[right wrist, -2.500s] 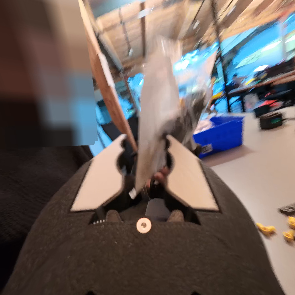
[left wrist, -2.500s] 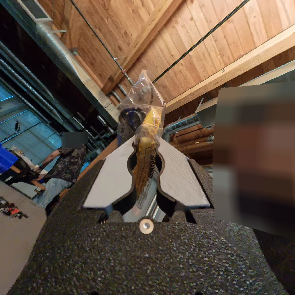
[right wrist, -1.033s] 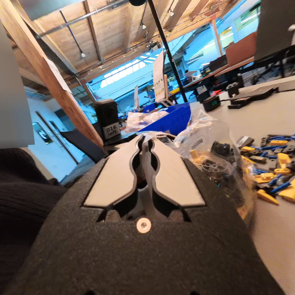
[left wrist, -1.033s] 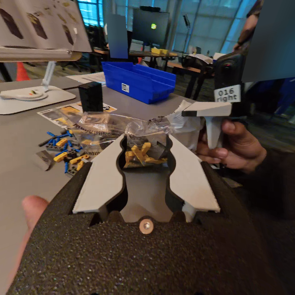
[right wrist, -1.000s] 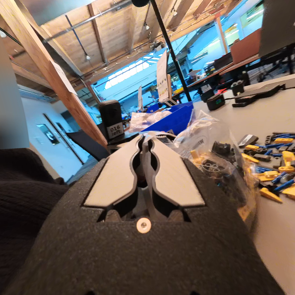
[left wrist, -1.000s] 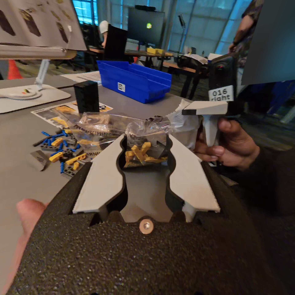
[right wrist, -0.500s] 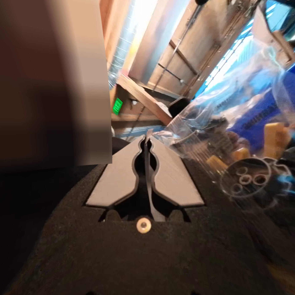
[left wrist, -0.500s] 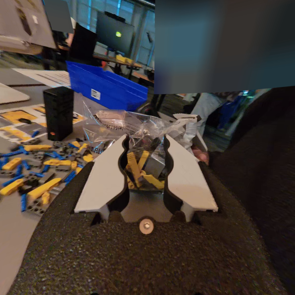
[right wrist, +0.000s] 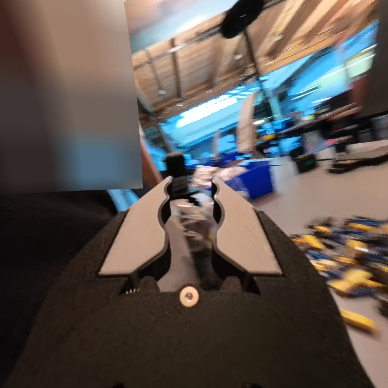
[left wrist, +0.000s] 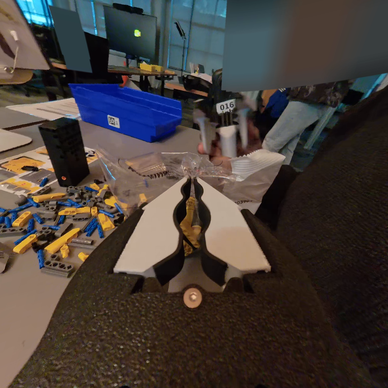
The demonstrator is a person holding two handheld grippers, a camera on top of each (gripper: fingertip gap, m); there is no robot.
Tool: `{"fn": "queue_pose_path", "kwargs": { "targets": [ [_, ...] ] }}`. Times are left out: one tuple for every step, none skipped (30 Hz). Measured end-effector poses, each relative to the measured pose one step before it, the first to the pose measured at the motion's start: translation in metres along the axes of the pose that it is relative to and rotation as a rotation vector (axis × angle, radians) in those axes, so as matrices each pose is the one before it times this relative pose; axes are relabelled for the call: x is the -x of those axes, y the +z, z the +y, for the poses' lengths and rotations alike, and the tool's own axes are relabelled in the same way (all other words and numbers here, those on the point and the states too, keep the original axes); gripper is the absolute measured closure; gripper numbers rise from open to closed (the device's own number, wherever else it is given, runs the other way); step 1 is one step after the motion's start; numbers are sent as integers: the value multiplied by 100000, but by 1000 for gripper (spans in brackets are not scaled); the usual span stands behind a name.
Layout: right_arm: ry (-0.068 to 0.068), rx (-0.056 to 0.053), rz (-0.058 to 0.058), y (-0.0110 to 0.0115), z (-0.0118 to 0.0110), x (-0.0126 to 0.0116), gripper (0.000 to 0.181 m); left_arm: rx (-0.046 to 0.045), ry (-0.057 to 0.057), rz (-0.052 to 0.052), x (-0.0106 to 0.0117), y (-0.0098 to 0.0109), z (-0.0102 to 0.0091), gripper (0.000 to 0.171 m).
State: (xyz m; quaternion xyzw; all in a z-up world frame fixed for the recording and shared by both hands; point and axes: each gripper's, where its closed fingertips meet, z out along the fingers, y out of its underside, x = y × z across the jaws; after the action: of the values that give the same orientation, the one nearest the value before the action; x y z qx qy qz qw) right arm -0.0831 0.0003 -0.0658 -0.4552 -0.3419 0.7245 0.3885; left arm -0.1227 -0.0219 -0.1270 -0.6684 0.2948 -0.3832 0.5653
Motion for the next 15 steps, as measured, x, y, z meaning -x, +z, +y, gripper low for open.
{"fn": "queue_pose_path", "kwargs": {
  "targets": [
    [-8087, 3111, 9236, -342, 284, -972, 147, -401, 1871, 1870, -654, -97, -155, 171],
    [-8227, 6700, 5620, -54, 975, -426, 147, -921, 1502, 2523, -729, -39, -215, 171],
    [-6544, 7787, 2017, 190, 1241, 224, 147, -1406, 1393, 2355, -690, 10, -275, 171],
    [-4039, 6053, -1698, 367, 1032, 898, 141, -1543, 849, 1542, -519, 50, -296, 171],
    [-1202, 2314, -5365, 417, 529, 1452, 135, -1689, 448, 2271, -603, 66, -306, 171],
    [1104, 710, -5950, 432, 300, 1416, 135, -1994, -38, 2202, -562, 103, -330, 171],
    [1592, 876, -4827, 441, 317, 1120, 136, -2089, -538, 2110, -504, 140, -324, 171],
    [278, -528, -1720, 247, 34, 573, 142, -1170, -935, 2524, -511, 134, -161, 171],
    [-744, -810, -911, -14, -138, 386, 148, -1508, -994, 2109, -391, 72, -161, 171],
    [-634, 89, -1381, -95, -94, 376, 155, -1032, -1192, 1848, -333, 86, -96, 171],
    [-338, -690, -567, -150, -228, 216, 163, -393, -891, 1538, -278, 95, -19, 171],
    [640, -2671, -525, -178, -444, 164, 174, -1822, -586, -61, -30, 7, -249, 171],
    [1430, -4019, -304, -162, -570, 97, 181, -3246, -947, 984, -127, -89, -510, 171],
    [1120, -3728, 634, -91, -451, -73, 181, -2995, -1861, 972, -80, -39, -516, 171],
    [1198, -2547, 851, -23, -256, -151, 181, -1592, -447, -483, 108, 14, -266, 171]
  ]
}}
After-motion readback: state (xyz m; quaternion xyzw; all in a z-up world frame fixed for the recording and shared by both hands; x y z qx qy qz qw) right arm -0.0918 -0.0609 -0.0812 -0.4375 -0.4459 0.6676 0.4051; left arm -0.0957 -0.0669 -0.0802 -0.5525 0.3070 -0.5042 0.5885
